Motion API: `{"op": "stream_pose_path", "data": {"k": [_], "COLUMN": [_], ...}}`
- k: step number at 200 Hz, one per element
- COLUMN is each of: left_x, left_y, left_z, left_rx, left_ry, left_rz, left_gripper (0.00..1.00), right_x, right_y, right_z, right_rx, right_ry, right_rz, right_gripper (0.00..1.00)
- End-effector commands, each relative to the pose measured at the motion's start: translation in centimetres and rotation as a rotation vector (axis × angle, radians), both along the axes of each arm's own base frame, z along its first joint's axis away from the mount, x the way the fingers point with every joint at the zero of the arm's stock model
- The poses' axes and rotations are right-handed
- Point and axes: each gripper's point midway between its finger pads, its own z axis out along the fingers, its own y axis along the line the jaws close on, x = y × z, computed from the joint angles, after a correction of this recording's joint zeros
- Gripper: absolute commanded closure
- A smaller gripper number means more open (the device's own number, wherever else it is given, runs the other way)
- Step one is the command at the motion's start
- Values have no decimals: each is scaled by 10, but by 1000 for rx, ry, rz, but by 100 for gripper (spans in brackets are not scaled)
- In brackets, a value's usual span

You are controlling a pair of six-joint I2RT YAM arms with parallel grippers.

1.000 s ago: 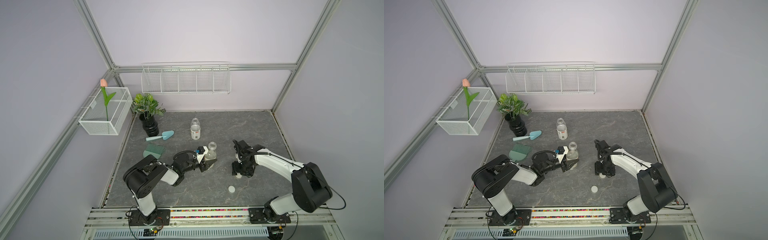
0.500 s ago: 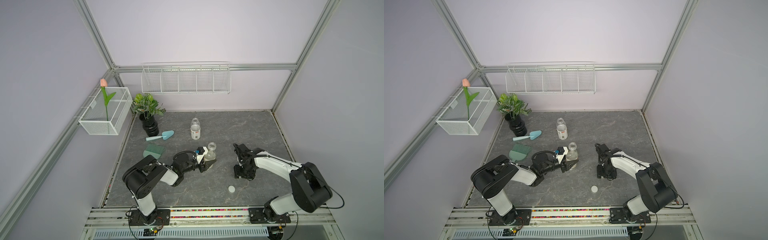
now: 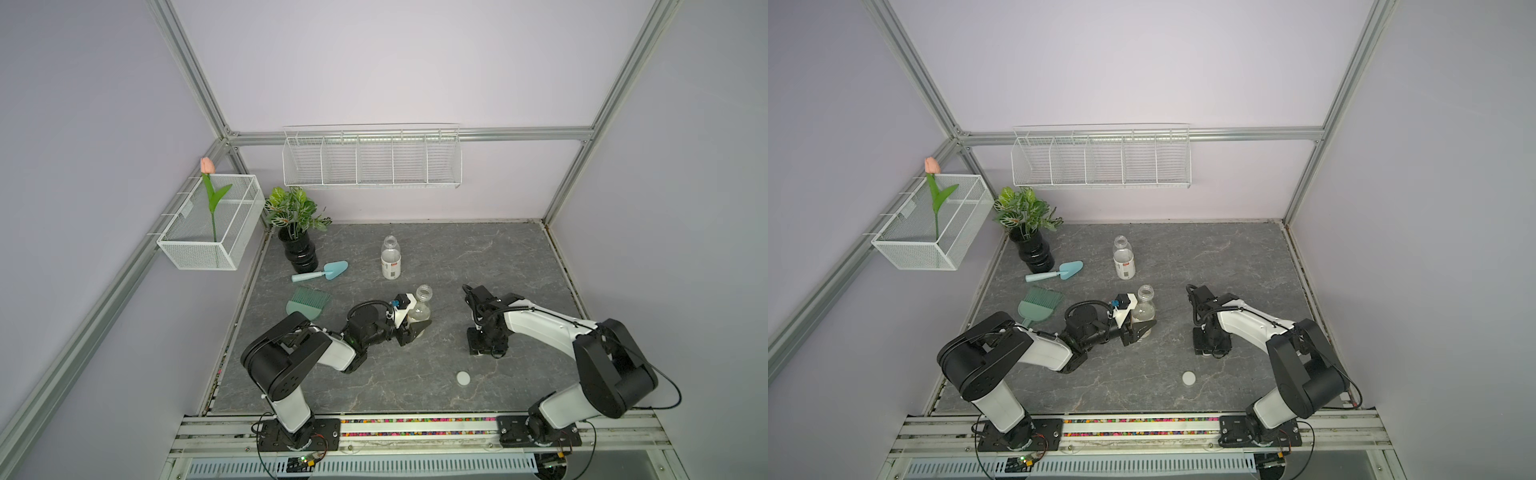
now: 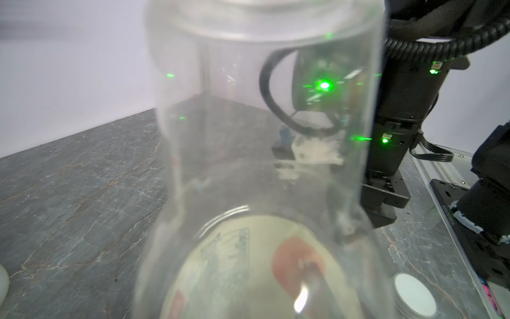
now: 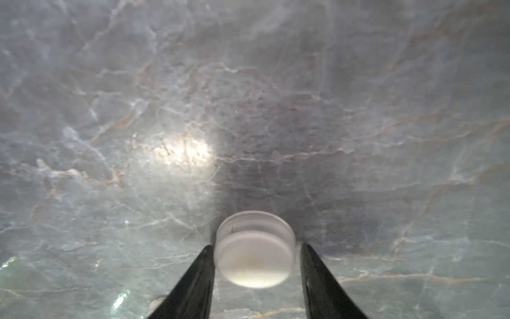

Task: Screw on the bottle caps
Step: Pick up the bottle cap from the center of the board.

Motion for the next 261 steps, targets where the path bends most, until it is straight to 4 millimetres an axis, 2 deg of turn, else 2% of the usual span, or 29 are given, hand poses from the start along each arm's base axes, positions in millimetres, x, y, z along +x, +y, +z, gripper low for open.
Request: {"op": "stream_pose_path", "data": {"k": [1, 44, 109, 146, 156, 170, 199, 224, 243, 261], "left_x": [3, 3, 2, 1, -1, -3, -8, -17, -20, -24], "left_y": [-2, -3, -3, -3, -2, -1, -4, -12, -18, -20], "left_z": [11, 13, 11, 11, 10, 7, 3, -4, -3, -3], "left_rx": [5, 20, 21, 26, 40, 75, 152, 210, 191, 178], "left_ry": [-45, -48, -39, -37, -37, -45, -53, -74, -61, -53], "left_rz": [2, 0, -5, -11, -14, -26, -70, -121, -154, -183], "left_gripper": [44, 44, 44, 45, 45, 46, 49, 49, 49, 49], "right_x": [0, 5, 5, 3, 9, 7, -11, -22, -27, -28], "right_y": [-3, -3, -2, -3, 2, 8, 14, 28, 42, 55], "right_z": [2, -1, 3, 23, 42, 64, 121, 171, 198, 215], "right_rx": [-32, -43, -35, -33, -5, 47, 149, 282, 380, 455], "right_ry": [7, -2, -20, -46, -82, -100, -120, -149, -154, -154], "right_rz": [20, 27, 27, 31, 32, 46, 79, 126, 162, 188], "right_gripper": [48, 42, 53, 55, 55, 55, 54, 53, 53, 53]}}
